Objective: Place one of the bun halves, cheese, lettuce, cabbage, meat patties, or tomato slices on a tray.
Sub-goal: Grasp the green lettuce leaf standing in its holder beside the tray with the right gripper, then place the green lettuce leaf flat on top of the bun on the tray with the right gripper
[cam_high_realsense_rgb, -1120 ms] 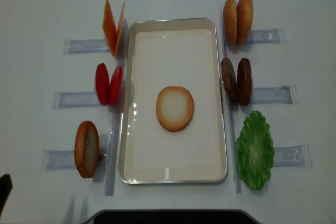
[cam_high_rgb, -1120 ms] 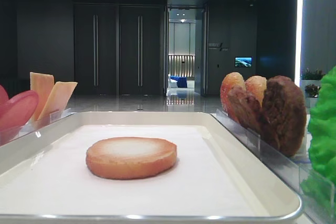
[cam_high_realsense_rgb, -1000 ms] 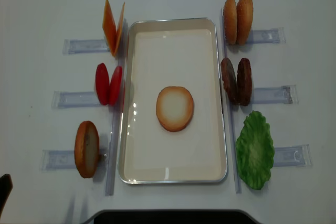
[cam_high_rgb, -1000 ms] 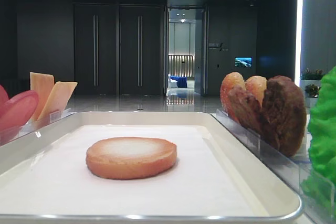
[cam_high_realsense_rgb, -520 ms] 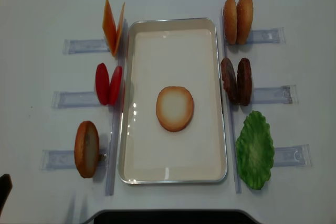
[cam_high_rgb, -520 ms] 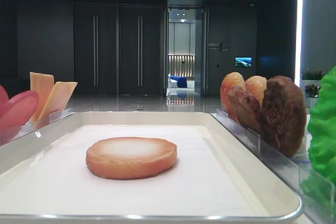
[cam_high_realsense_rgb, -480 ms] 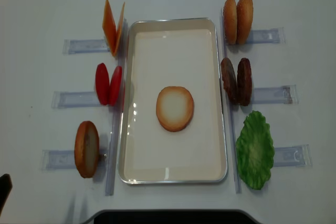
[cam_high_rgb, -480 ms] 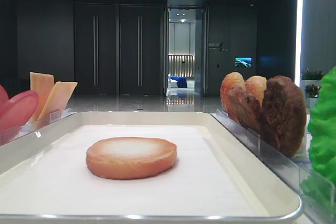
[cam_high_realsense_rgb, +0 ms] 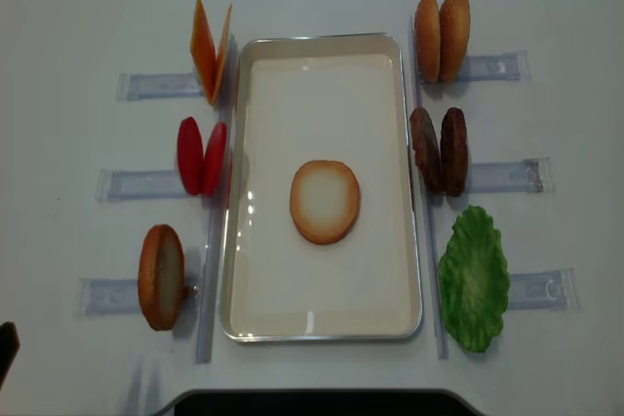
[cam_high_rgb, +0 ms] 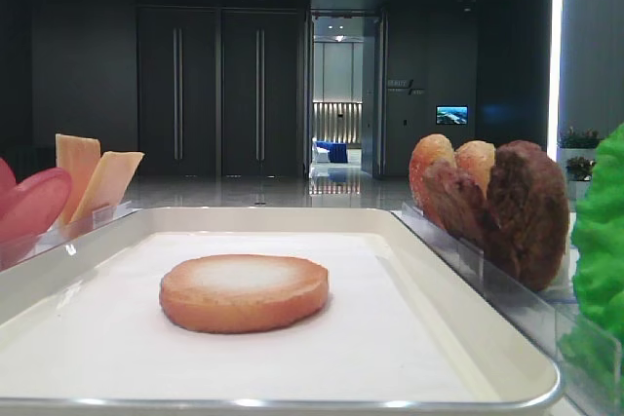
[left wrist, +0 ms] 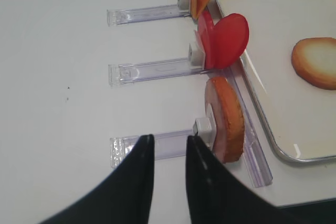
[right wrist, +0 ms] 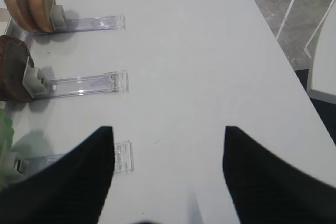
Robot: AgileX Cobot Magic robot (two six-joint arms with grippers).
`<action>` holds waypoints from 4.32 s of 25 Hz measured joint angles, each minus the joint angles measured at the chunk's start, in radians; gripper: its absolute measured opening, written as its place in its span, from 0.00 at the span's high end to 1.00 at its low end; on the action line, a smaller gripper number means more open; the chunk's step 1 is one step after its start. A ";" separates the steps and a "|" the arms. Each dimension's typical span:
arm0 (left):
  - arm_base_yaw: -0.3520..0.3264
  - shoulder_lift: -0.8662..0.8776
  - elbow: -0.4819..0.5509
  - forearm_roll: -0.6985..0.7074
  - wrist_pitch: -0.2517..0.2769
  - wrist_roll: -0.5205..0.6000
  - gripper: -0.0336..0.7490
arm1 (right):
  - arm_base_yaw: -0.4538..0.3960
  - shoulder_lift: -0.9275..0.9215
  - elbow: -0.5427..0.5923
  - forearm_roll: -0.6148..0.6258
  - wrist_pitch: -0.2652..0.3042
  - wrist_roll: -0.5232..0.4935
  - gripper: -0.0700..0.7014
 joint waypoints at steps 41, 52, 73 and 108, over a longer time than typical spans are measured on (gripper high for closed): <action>0.000 0.000 0.000 0.000 0.000 0.000 0.96 | 0.623 1.108 -0.339 0.011 0.007 0.517 0.36; 0.000 0.000 0.000 0.000 0.000 0.000 0.96 | 0.739 1.246 -0.340 -0.003 -0.070 0.622 0.36; 0.000 0.000 0.000 0.000 0.000 0.000 0.96 | 0.739 1.313 -0.319 0.046 -0.122 0.579 0.70; 0.000 0.000 0.000 0.000 0.000 0.000 0.96 | 0.642 1.313 -0.646 0.035 0.084 0.395 0.89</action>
